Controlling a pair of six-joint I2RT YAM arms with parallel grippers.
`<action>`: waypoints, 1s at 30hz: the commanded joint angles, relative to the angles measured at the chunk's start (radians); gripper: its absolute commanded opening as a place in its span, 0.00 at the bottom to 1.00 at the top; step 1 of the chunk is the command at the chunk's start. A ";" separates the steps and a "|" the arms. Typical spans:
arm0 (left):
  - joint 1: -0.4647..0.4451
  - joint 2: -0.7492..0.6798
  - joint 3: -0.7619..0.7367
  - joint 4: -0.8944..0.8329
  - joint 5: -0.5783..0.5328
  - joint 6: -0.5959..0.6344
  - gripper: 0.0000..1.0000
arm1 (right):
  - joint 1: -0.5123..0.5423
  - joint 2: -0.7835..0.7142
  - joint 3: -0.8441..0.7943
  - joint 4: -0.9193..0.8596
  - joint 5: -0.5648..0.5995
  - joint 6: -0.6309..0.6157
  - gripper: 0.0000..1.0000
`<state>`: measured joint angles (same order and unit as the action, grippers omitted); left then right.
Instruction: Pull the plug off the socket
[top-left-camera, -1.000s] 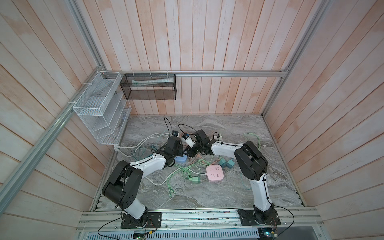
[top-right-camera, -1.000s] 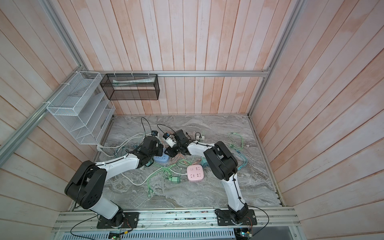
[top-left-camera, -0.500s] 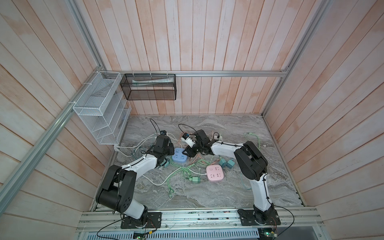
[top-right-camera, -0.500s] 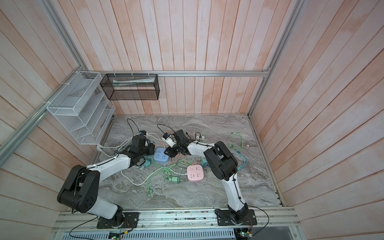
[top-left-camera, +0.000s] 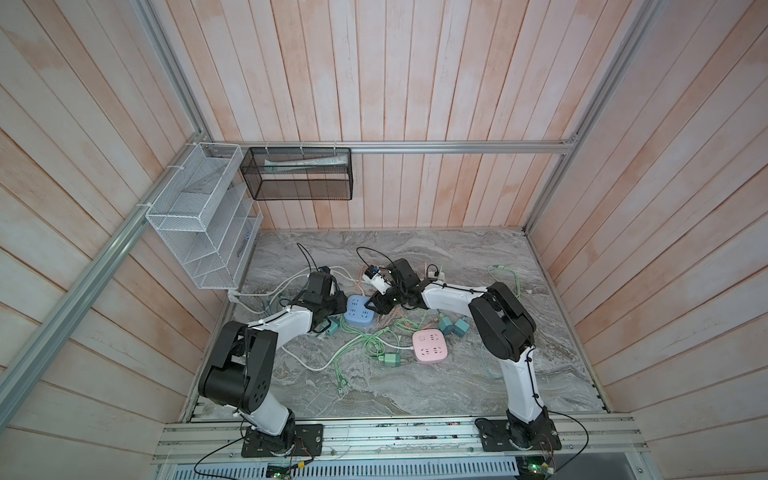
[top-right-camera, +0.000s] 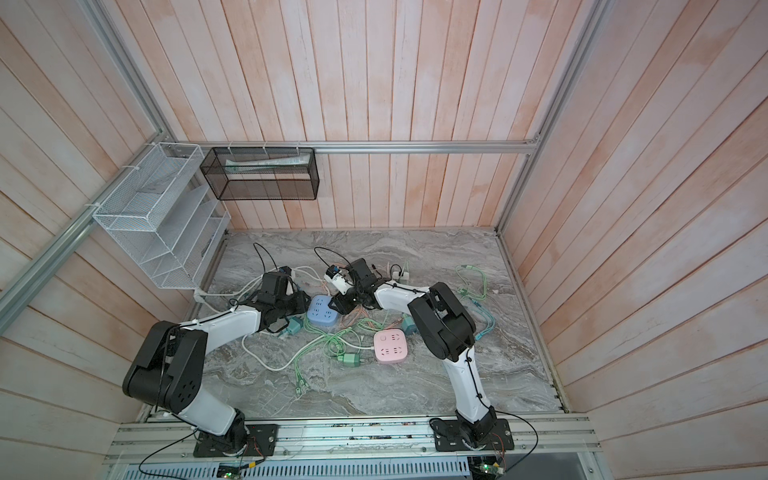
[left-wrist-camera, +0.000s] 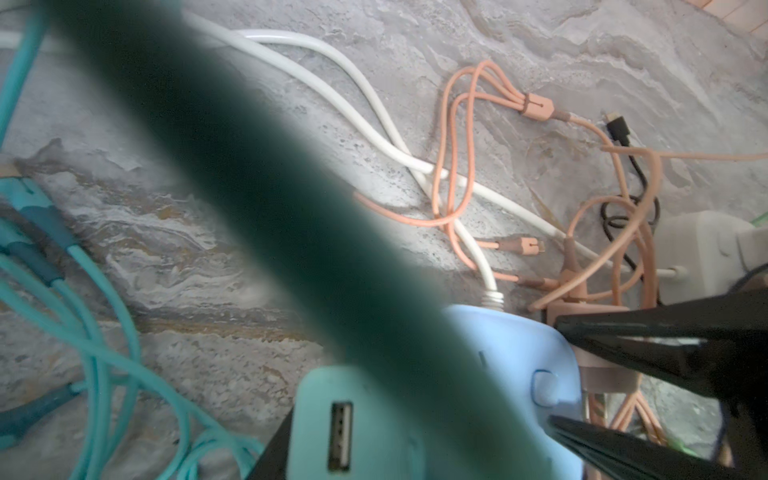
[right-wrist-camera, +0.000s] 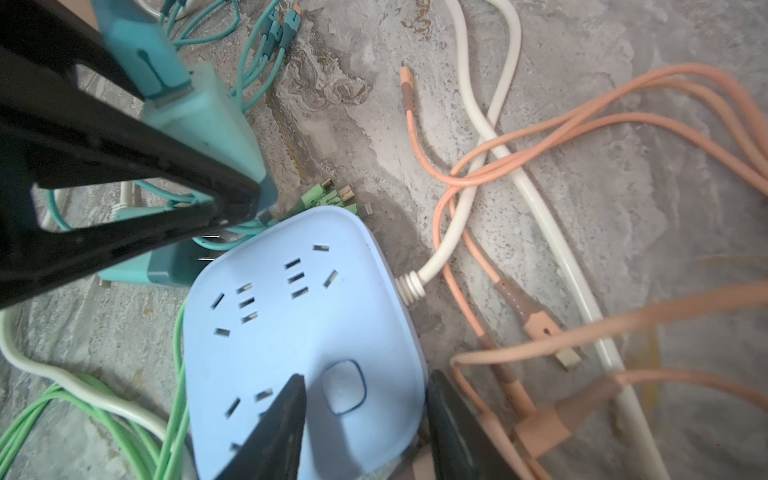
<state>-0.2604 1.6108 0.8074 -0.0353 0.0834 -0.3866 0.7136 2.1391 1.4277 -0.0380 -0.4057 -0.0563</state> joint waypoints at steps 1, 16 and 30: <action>0.017 0.010 0.013 -0.009 0.024 -0.009 0.35 | -0.013 -0.004 -0.027 -0.101 0.021 0.012 0.50; 0.026 0.053 0.069 -0.083 -0.001 0.047 0.65 | -0.013 -0.051 -0.026 -0.091 -0.007 0.010 0.53; 0.023 -0.015 0.062 -0.108 -0.038 0.049 0.97 | -0.013 -0.182 -0.065 -0.030 0.017 0.026 0.56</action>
<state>-0.2394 1.6306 0.8528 -0.1284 0.0700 -0.3431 0.7059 1.9957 1.3758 -0.0811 -0.4042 -0.0433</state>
